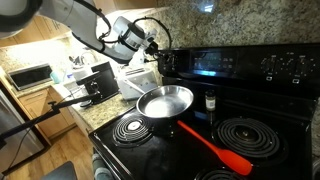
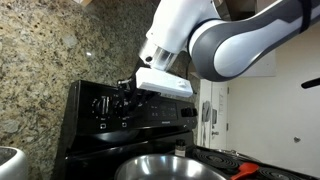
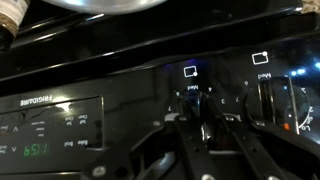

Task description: Turn the second knob from the left

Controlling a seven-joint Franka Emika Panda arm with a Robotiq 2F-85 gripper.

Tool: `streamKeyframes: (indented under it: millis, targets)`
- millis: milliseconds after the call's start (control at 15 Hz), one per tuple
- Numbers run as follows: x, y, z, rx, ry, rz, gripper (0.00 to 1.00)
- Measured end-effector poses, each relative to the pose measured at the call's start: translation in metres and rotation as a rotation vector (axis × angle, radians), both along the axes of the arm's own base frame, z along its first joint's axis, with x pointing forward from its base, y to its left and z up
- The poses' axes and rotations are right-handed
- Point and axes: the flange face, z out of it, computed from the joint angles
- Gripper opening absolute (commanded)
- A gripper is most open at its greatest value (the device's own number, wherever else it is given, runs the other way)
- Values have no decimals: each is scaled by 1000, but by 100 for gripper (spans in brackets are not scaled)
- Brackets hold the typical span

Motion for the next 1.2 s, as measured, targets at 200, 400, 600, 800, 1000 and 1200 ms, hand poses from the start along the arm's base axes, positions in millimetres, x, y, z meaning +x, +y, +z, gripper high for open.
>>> streamKeyframes:
  millis: [200, 400, 600, 800, 1000, 1200]
  targets:
    - [3, -5, 4, 83, 14, -44, 6]
    - [7, -10, 8, 177, 30, -94, 6]
    - [9, -16, 11, 260, 43, -140, 6]
    - [11, -21, 13, 326, 52, -173, 6]
    - [12, -25, 14, 369, 60, -191, 6]
    - [13, -28, 15, 397, 66, -203, 6]
